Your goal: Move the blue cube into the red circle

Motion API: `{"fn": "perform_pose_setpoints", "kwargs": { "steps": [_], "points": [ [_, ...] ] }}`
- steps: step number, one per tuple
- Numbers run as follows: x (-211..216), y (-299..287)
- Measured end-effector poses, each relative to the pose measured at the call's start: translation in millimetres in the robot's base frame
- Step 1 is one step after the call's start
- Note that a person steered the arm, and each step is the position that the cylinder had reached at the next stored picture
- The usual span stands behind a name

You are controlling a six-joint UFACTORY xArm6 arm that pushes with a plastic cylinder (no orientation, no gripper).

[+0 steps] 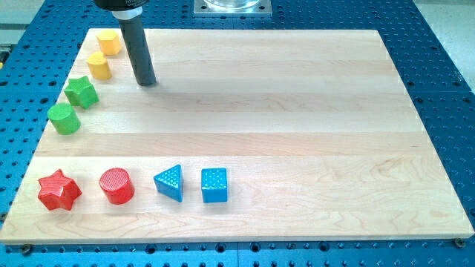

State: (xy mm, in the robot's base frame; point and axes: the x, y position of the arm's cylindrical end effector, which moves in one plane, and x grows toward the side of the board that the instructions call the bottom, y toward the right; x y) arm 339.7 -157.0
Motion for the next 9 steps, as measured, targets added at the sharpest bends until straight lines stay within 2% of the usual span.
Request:
{"fn": "perform_pose_setpoints", "kwargs": {
  "steps": [4, 5, 7, 9],
  "points": [
    [10, 24],
    [68, 60],
    [246, 176],
    [262, 182]
  ]
}}
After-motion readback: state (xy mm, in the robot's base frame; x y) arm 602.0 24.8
